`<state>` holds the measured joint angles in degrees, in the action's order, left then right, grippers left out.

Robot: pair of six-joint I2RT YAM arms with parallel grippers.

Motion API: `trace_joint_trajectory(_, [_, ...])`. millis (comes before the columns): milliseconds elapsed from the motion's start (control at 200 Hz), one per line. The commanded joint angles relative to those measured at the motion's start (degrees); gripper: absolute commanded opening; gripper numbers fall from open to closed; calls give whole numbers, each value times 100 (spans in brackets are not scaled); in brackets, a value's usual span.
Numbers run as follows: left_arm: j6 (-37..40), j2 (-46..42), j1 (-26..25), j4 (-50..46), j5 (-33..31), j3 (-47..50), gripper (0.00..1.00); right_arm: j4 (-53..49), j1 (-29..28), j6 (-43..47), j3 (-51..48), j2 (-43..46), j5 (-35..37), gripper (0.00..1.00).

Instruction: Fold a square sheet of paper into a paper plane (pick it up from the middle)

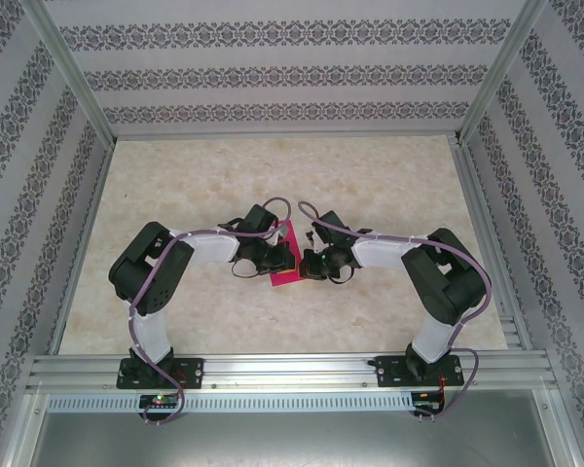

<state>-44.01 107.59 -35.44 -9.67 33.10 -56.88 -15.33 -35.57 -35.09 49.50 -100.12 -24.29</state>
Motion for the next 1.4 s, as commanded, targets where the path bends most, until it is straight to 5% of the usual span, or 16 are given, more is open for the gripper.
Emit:
trace_joint_trajectory(0, [107,167,-96,22,-245,-138,7,-255,4,-103,-164,-175,348,5])
trace_joint_trajectory(330, [535,218,-35,-565,-715,-332,7,-412,81,17,-368,-109,417,5])
trace_joint_trajectory(779, [574,433,-1,-622,-498,-315,5,228,262,-106,-283,1010,-144,13])
trace_joint_trajectory(1399, [748,422,-11,-814,-451,-505,5,-60,191,41,122,-136,156,9])
